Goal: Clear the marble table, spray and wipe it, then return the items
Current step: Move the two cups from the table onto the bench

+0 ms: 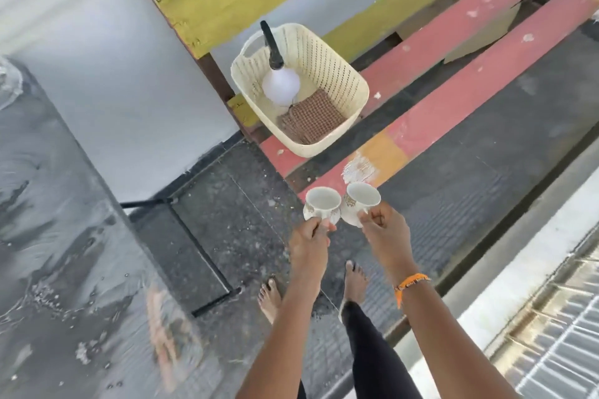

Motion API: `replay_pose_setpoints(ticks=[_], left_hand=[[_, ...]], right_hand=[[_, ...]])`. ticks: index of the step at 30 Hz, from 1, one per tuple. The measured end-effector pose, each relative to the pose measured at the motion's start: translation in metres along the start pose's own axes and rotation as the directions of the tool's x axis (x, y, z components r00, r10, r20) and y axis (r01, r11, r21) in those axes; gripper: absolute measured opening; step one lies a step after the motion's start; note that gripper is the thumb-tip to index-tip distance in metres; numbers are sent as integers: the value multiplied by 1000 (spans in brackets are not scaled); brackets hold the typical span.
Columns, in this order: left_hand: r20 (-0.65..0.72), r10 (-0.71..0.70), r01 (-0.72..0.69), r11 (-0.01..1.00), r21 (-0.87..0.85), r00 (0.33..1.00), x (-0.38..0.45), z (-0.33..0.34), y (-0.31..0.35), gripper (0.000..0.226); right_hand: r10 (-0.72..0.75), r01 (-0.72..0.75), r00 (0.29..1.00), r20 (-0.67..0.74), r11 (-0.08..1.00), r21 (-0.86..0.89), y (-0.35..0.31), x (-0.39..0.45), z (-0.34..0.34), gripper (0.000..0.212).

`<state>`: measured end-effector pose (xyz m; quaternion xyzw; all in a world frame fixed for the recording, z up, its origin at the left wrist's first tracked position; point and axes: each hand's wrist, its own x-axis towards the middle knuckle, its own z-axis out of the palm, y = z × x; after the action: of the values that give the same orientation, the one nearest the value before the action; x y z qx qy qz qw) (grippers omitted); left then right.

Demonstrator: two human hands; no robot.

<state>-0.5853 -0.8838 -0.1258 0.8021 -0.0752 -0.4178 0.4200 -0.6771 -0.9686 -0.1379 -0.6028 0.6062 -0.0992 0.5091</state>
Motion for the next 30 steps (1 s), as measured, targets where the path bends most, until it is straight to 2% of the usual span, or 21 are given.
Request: replay_pose_setpoints(ticks=[6,11,19,23,27,30], left_hand=[[-51,-74,74,997,-8,996,40,37,-9,23],[-62,-49,50,999,12,997,65,49,-16,26],[-80,7,-6,1000,17,997,84,58,-29,25],[-39,-14,14,1000,-1,999,90,59,-40,23],[-22,-101,102,994,33,995,89,61,-55,17],[-40,-145,146,989,25,989,84,60,-53,19]], right_hand=[[-6,15,996,86,994,-108,17,65,-5,28],[-77,97,990,119,979,-178,19,94,3,13],[-112,147,982,149,957,-250,31,116,11,17],[-145,188,976,164,939,-288,44,118,11,15],[-124,164,980,159,947,-277,52,115,11,9],[-42,82,983,179,972,-223,51,113,7,6]])
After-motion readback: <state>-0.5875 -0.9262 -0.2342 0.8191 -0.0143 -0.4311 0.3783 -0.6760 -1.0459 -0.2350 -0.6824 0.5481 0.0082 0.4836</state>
